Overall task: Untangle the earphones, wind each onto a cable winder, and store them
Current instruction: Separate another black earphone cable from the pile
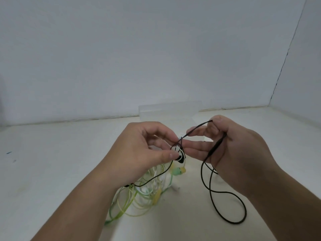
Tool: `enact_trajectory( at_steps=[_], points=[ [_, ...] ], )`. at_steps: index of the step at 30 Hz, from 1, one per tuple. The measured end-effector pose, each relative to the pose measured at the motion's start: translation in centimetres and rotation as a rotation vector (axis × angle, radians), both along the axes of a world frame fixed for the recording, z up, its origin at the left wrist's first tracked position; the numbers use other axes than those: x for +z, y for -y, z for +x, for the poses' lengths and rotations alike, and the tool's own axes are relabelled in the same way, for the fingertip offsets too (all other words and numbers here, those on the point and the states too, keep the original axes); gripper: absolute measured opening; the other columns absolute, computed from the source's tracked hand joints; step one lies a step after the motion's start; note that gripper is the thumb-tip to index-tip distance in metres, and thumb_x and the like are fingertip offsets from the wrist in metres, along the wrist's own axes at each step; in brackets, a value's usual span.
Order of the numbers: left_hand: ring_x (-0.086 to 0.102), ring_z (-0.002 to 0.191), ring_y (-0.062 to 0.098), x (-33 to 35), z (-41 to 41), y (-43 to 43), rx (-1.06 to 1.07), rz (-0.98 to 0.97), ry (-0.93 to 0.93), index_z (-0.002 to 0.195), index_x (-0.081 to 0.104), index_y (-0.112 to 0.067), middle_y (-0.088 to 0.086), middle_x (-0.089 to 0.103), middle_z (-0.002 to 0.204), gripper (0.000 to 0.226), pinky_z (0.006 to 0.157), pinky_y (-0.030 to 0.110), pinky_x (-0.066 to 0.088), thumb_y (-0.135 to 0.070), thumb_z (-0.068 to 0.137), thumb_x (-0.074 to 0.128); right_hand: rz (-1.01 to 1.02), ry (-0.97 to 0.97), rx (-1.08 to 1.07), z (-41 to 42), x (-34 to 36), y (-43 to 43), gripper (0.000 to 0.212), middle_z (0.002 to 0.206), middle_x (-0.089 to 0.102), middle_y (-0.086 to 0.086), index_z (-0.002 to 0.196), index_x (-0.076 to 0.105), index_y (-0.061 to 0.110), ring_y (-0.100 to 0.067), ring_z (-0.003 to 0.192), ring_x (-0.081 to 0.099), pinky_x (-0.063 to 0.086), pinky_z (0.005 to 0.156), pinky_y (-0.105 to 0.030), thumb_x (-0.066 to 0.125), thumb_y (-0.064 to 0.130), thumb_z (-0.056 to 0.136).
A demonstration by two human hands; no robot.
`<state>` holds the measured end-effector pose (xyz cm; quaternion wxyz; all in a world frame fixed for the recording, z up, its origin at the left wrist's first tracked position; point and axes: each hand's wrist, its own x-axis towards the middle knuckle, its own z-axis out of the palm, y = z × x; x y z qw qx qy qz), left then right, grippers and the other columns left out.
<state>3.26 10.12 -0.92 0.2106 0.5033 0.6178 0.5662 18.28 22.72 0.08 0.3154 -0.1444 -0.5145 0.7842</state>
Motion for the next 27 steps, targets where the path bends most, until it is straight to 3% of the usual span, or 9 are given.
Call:
enact_trajectory(
  at_steps=[5,13,16,19,24,27],
  points=[
    [0.060,0.065,0.015,-0.4,-0.5,-0.3,0.023,0.024,0.002,0.087,0.074,-0.022,0.000,0.068,0.076,0.019,0.068,0.031,0.053,-0.014,0.070,0.078,-0.042,0.002,-0.020,0.0,0.1,0.1,0.030,0.094,0.066,-0.030,0.068,0.034,0.011,-0.052,0.083,0.070,0.061,0.073,-0.050,0.036,0.006,0.097],
    [0.065,0.073,0.012,-0.1,-1.4,0.4,-0.033,-0.033,0.160,0.088,0.077,-0.016,0.003,0.070,0.080,0.018,0.066,0.018,0.053,-0.006,0.074,0.075,-0.208,-0.059,-0.196,0.3,0.1,-1.3,0.038,0.076,0.070,-0.019,0.065,0.032,0.014,-0.043,0.079,0.073,0.061,0.058,-0.037,0.035,0.018,0.102],
    [0.062,0.068,0.007,-0.1,-1.6,0.4,0.082,-0.077,0.138,0.085,0.078,-0.016,0.003,0.071,0.076,0.029,0.062,0.017,0.048,0.007,0.091,0.061,-0.268,-0.092,-0.281,0.7,0.0,-2.3,0.036,0.075,0.072,-0.016,0.065,0.031,0.016,-0.036,0.074,0.075,0.059,0.055,-0.033,0.034,0.018,0.101],
    [0.053,0.059,0.011,-0.2,-1.5,0.1,0.182,-0.096,0.216,0.086,0.077,-0.012,0.001,0.065,0.068,0.036,0.055,0.018,0.042,0.010,0.095,0.050,-0.285,-0.089,-0.336,0.7,-0.3,-2.9,0.035,0.076,0.073,-0.016,0.064,0.031,0.017,-0.032,0.072,0.075,0.059,0.054,-0.031,0.034,0.017,0.100],
    [0.046,0.055,0.021,-0.4,-1.8,-0.3,0.289,-0.066,0.228,0.066,0.058,-0.007,0.010,0.053,0.063,0.041,0.051,0.026,0.039,0.023,0.081,0.034,-0.244,-0.045,-0.375,0.7,-0.5,-3.1,0.036,0.073,0.071,-0.014,0.062,0.031,0.017,-0.026,0.062,0.072,0.056,0.054,-0.025,0.036,0.017,0.098],
    [0.045,0.060,0.022,-0.2,-1.4,-0.4,0.257,-0.043,0.219,0.062,0.042,-0.011,0.014,0.048,0.068,0.039,0.050,0.024,0.040,0.025,0.070,0.030,-0.182,0.008,-0.263,0.5,-0.1,-2.2,0.038,0.070,0.068,-0.014,0.058,0.030,0.016,-0.027,0.062,0.070,0.054,0.059,-0.030,0.038,0.015,0.095]
  ],
)
